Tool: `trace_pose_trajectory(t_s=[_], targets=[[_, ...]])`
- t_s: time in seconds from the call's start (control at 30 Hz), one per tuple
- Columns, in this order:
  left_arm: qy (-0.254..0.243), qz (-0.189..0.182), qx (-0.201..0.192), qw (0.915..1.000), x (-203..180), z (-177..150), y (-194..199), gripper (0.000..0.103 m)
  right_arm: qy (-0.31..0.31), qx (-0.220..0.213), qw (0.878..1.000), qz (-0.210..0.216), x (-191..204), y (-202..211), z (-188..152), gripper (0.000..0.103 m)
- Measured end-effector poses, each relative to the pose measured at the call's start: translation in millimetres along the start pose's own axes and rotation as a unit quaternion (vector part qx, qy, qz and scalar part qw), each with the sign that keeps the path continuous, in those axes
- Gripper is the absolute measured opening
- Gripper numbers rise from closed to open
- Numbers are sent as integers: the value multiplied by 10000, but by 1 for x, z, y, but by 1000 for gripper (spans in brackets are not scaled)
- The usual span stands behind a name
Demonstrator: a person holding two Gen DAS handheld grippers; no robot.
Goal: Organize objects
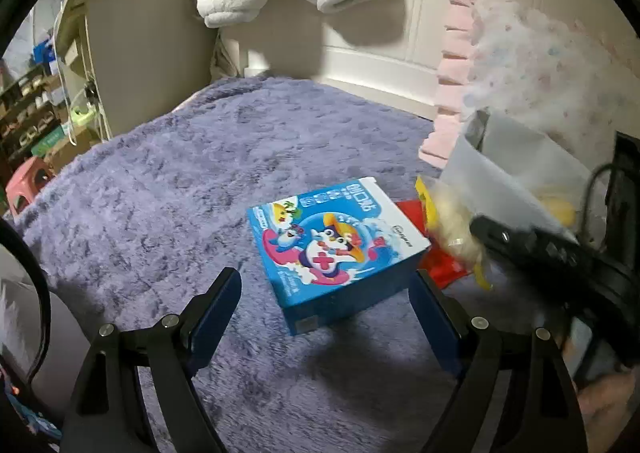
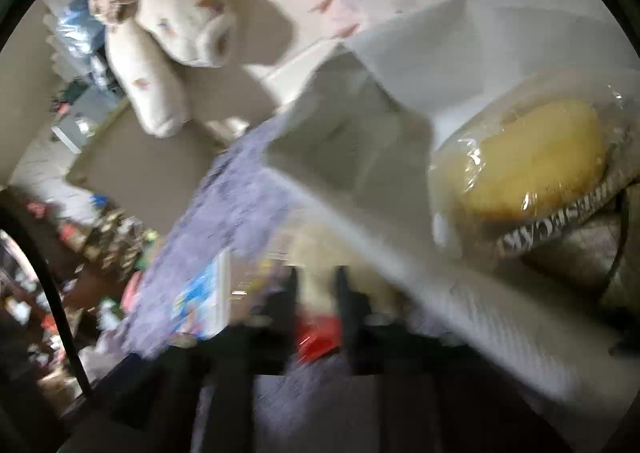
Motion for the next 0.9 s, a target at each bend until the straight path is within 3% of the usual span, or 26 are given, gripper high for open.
trace_pose_trajectory(t_s=[0.17, 0.27, 0.33, 0.37, 0.43, 0.57, 0.63, 0.9], targets=[[67, -63, -51, 9999, 1, 2, 5, 85, 389, -135, 9991, 84, 15, 34, -13, 4], [137, -85, -33, 9999, 3, 3, 4, 85, 370, -94, 9992, 74, 21, 26, 0, 7], [224, -150, 14, 9996, 5, 2, 1, 85, 635, -161, 9961, -599, 21, 8, 5, 31], [247, -187, 49, 9995, 5, 1, 0, 85, 730, -228, 9928, -924, 17, 0, 4, 51], [263, -196, 105, 9994, 4, -1, -3, 85, 735, -263, 9921, -984, 14, -18, 1, 61], [220, -129, 100, 9996, 3, -2, -4, 85, 714, -230, 9936, -839, 15, -42, 3, 59], [237, -164, 95, 9995, 3, -3, -3, 85, 706, -283, 9942, -761, 14, -43, 5, 49], [181, -133, 95, 9997, 4, -2, -3, 85, 956, -264, 9935, -553, 16, -36, 6, 34]])
Point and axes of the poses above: each gripper's, at about its wrist camera, not at the fingertips, and y roughly against the way its jaws point, x to its left, z to its top, the point moved 5 cm from there along -y, roughly the way its jaws point, and after that the axes turned 4 degrees about -y, right-handed, at the moved point
